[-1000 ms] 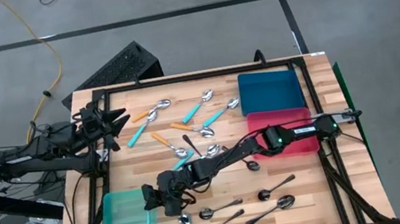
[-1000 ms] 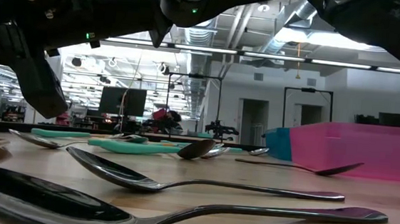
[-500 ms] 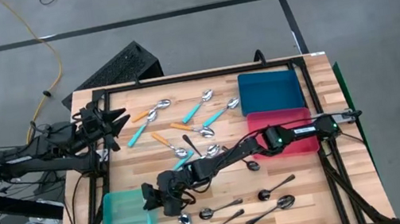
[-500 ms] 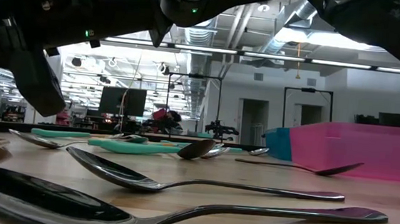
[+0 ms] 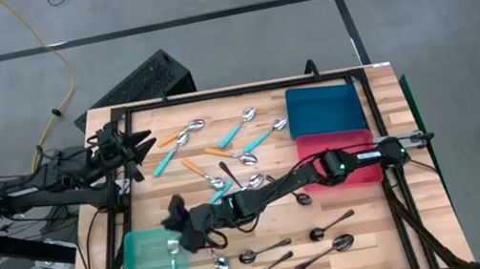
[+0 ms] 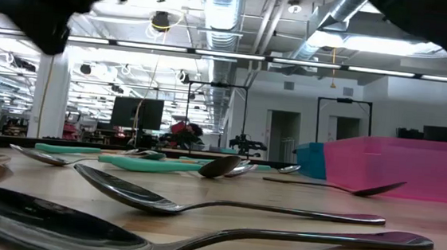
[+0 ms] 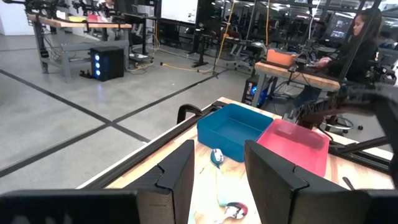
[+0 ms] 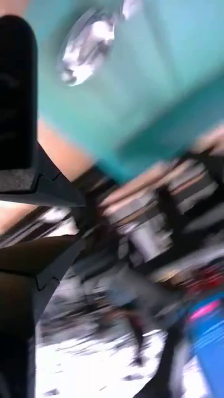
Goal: Sort silverware by color (type)
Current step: Put the black spoon into the red bin
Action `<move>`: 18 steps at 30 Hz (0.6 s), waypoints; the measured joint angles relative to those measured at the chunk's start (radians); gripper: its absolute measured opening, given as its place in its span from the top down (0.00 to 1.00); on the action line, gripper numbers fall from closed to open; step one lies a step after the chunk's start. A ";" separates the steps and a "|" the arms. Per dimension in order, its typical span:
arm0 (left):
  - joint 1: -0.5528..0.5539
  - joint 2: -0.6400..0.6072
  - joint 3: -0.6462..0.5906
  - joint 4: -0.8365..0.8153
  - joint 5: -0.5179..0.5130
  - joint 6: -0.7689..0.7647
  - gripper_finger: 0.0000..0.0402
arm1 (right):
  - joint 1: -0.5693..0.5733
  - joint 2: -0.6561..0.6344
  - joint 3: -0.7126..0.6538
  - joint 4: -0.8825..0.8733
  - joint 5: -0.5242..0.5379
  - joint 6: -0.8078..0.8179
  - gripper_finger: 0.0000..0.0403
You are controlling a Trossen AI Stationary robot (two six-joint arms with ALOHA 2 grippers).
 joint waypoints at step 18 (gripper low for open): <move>0.000 0.000 0.000 -0.001 0.000 0.036 0.69 | -0.163 -0.257 -0.002 -1.313 -0.160 0.673 0.73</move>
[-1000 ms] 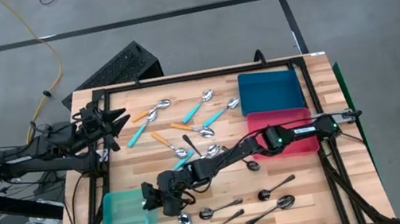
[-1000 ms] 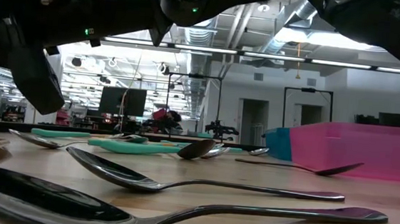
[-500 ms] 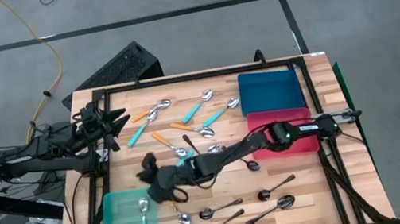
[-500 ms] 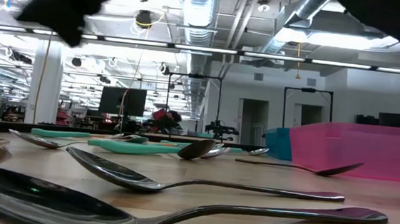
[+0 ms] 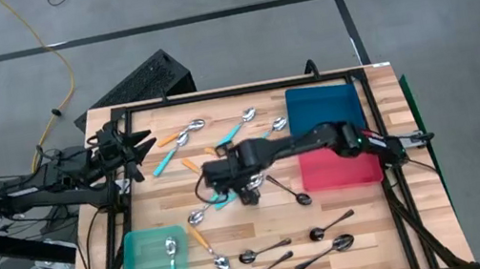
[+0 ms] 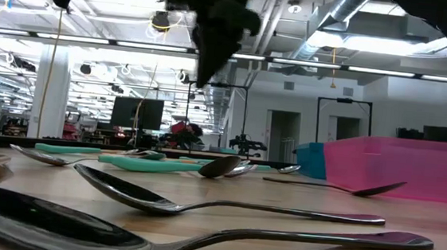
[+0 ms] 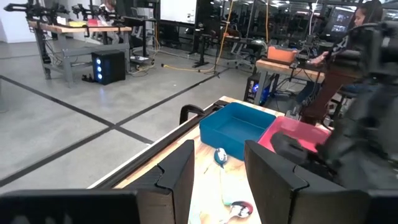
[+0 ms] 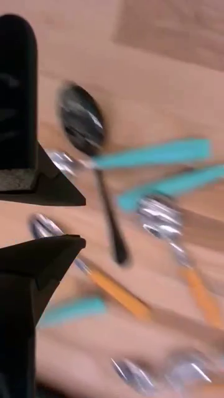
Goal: Sort silverware by color (type)
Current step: Put the black spoon into the red bin
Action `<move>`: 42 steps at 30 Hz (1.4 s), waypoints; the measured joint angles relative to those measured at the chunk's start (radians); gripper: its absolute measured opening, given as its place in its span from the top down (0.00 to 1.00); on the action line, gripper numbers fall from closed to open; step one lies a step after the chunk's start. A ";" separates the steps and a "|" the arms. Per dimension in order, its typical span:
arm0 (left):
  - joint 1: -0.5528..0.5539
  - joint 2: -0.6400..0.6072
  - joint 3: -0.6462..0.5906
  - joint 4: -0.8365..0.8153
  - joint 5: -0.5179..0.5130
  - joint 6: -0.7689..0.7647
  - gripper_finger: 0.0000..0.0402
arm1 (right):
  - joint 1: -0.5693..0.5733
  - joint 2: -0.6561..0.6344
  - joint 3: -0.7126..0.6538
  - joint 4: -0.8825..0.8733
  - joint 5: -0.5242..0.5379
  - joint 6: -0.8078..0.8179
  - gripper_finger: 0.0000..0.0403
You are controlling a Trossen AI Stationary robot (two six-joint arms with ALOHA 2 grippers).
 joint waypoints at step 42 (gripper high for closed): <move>0.000 0.000 0.000 -0.024 0.013 -0.004 0.69 | 0.034 -0.469 -1.055 0.491 -0.198 0.697 0.56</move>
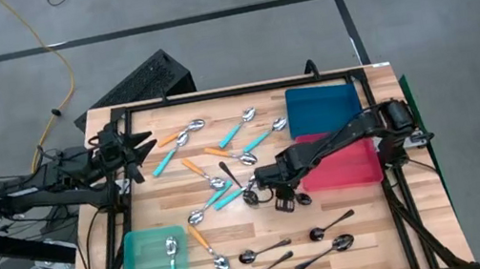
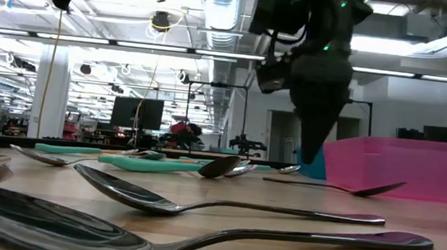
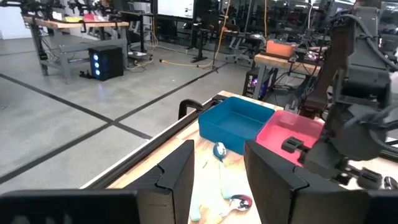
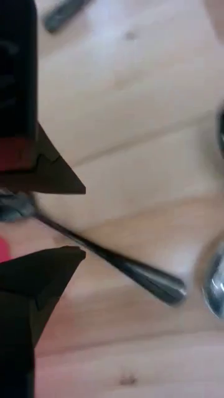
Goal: Sort silverware by color (type)
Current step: Put the black spoon into the red bin
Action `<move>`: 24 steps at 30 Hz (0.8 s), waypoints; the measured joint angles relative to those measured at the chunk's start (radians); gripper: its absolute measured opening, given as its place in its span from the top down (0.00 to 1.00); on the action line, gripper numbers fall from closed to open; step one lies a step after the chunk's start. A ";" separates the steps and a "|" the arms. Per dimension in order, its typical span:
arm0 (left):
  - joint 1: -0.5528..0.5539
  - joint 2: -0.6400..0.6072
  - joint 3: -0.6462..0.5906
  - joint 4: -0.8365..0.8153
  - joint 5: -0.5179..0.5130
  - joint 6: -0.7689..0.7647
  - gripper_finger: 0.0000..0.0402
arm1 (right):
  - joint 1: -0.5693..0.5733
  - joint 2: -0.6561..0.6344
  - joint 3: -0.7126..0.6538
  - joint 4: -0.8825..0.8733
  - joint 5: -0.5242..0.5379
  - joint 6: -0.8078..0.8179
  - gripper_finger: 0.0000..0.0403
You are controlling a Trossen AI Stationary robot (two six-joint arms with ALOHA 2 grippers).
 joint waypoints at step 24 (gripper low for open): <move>0.000 0.000 0.000 -0.024 -0.002 -0.006 0.69 | -0.059 0.119 0.003 0.051 -0.015 0.026 0.62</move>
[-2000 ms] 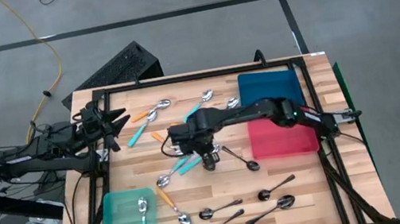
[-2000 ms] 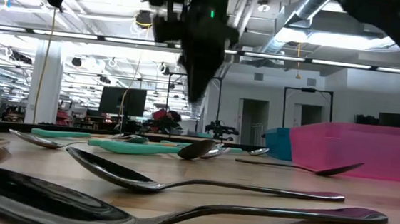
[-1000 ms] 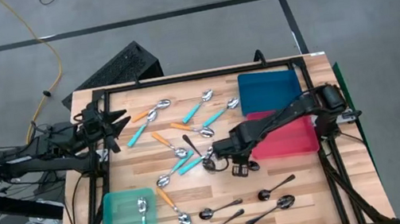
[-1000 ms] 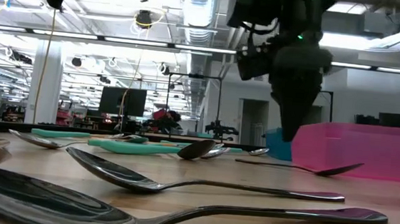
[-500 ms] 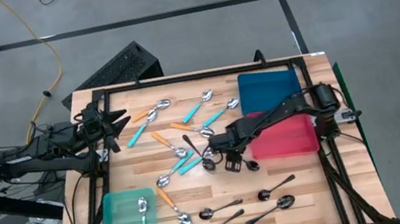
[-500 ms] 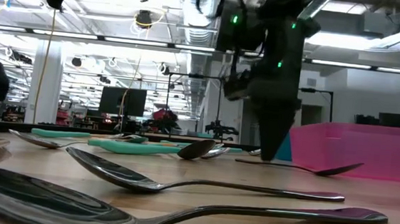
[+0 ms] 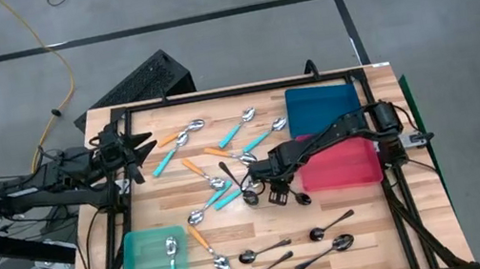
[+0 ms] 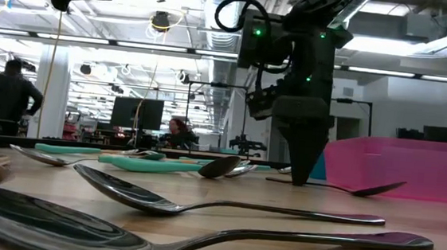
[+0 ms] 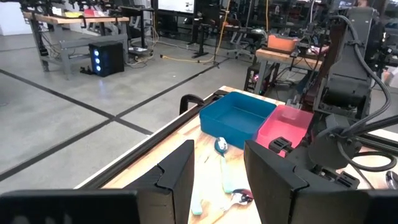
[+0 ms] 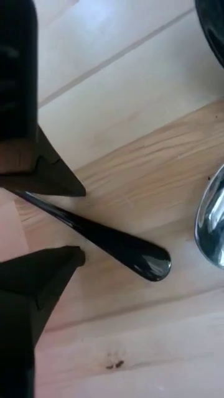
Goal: Sort silverware by color (type)
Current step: Put the black spoon into the red bin
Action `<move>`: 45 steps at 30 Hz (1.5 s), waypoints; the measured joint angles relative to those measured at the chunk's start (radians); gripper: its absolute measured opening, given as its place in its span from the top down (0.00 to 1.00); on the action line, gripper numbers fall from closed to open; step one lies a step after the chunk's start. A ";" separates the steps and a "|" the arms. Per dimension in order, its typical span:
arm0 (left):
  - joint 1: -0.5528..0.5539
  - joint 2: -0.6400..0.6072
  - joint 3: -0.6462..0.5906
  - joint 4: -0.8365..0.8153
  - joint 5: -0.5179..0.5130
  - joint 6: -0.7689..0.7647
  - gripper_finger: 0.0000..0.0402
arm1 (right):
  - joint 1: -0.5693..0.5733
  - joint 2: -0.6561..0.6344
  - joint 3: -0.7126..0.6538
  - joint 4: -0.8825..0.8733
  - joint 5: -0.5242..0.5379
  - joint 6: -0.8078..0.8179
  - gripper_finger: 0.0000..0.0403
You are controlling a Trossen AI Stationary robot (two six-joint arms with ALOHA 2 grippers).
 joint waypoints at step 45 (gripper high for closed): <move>0.000 0.000 0.000 0.000 0.001 0.011 0.69 | 0.108 0.011 0.148 -0.207 0.025 0.123 0.79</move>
